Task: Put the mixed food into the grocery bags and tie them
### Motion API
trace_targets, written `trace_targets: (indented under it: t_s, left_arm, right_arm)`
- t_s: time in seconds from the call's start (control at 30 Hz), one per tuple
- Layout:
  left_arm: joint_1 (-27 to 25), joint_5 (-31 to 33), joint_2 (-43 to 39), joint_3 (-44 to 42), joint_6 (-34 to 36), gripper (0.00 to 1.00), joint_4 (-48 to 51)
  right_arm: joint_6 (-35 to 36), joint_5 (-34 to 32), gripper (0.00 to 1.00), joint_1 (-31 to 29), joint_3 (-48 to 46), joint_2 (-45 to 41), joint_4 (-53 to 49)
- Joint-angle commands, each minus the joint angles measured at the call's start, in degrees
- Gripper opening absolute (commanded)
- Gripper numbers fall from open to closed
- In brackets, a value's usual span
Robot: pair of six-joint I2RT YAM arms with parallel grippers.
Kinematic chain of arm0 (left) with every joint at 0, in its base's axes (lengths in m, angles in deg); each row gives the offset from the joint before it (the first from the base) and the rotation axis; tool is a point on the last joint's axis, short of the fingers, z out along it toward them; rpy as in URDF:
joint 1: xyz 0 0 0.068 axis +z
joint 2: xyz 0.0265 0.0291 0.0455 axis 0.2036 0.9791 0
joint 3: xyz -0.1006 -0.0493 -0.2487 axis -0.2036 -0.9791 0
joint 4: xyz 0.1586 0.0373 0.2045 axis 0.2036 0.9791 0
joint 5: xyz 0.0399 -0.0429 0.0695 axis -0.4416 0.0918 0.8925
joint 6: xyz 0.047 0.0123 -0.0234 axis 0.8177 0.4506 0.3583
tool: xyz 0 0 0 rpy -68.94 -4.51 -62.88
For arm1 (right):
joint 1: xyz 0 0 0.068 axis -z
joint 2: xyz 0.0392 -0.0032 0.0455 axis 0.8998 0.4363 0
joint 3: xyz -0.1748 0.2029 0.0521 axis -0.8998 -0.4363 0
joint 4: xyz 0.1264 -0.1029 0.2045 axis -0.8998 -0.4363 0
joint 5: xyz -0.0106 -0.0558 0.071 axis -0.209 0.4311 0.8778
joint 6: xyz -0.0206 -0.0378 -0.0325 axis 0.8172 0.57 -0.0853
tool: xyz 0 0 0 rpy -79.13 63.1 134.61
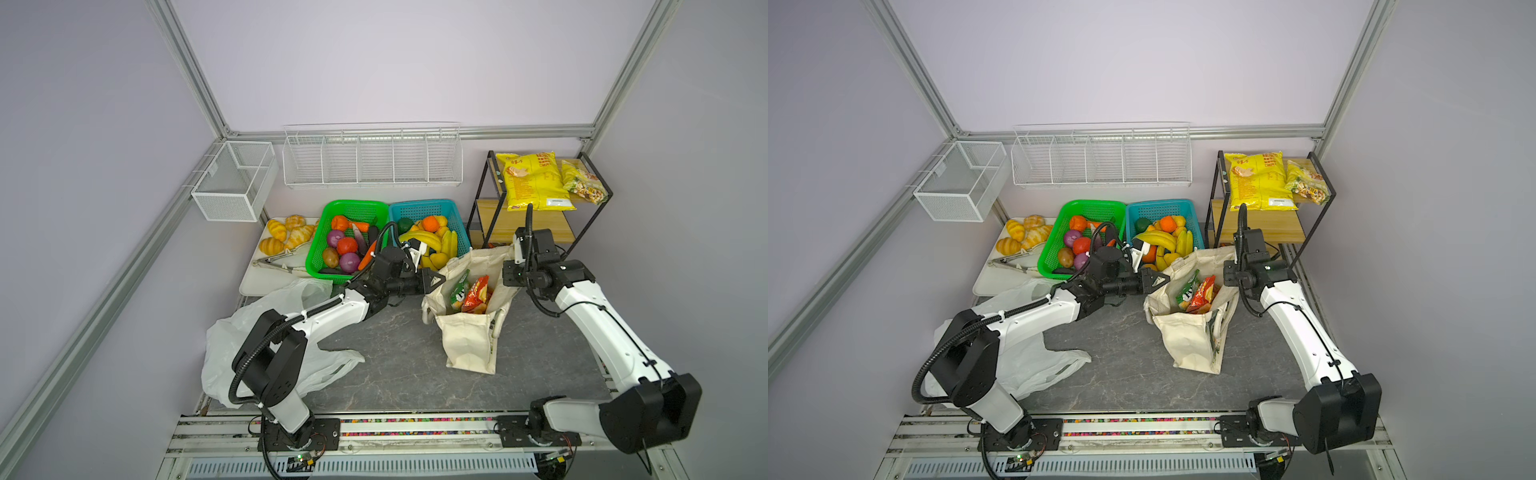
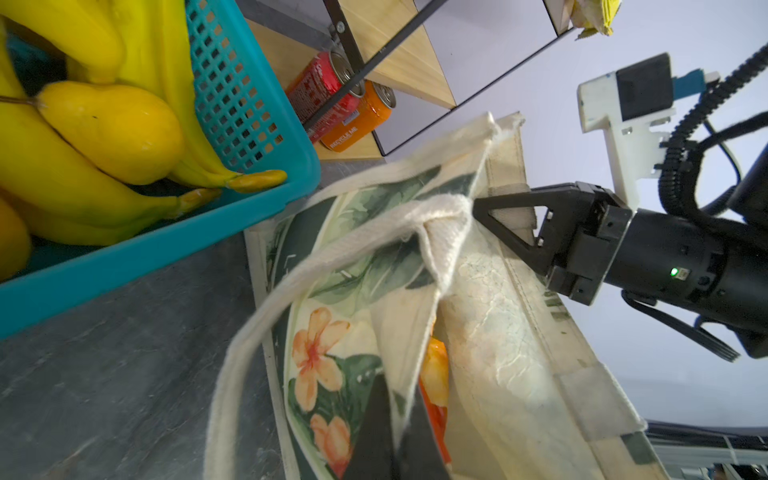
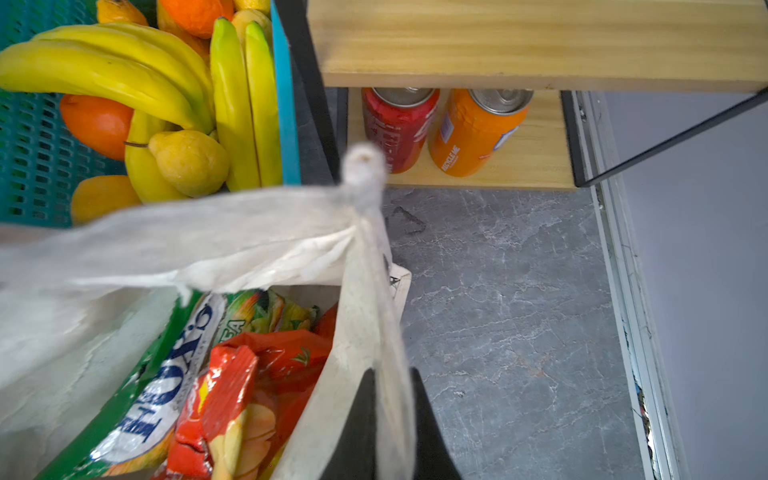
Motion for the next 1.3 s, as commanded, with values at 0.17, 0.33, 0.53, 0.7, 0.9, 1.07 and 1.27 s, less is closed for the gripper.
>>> trace_targets:
  t_s: [0.17,0.33,0.53,0.7,0.9,1.07,1.27]
  left_arm:
    - [0.5,10.3,-5.9,-1.5,2.7,0.01,0.2]
    - [0.6,7.1,-5.4,-0.6,2.8,0.28,1.5]
    - [2.6,8.4,-12.0,-3.9,4.6,0.56,1.8]
    - [8.6,9.0,-20.9,-7.0,6.2,0.59,6.5]
    - [19.5,24.8,-32.9,-10.0,14.2,0.65,29.1]
    - [29.9,33.3,-37.8,-16.1,15.3,0.67,41.7]
    - [32.0,38.7,-33.6,-21.8,11.9,0.69,43.7]
  right_arm:
    - [2.9,-3.1,0.14,1.5,-1.8,-3.6,-0.9]
    - [2.8,0.4,0.32,1.5,-1.4,-4.0,-0.4]
    - [2.7,6.2,0.64,1.3,0.0,-8.3,1.4]
    - [3.4,9.7,0.73,-1.8,1.0,-13.2,4.0]
    - [7.1,8.8,0.84,-13.5,-0.3,-16.4,11.2]
    - [9.8,10.2,0.90,-20.4,-5.3,-17.3,20.1]
    - [9.4,12.2,0.91,-21.4,-10.9,-18.6,27.8]
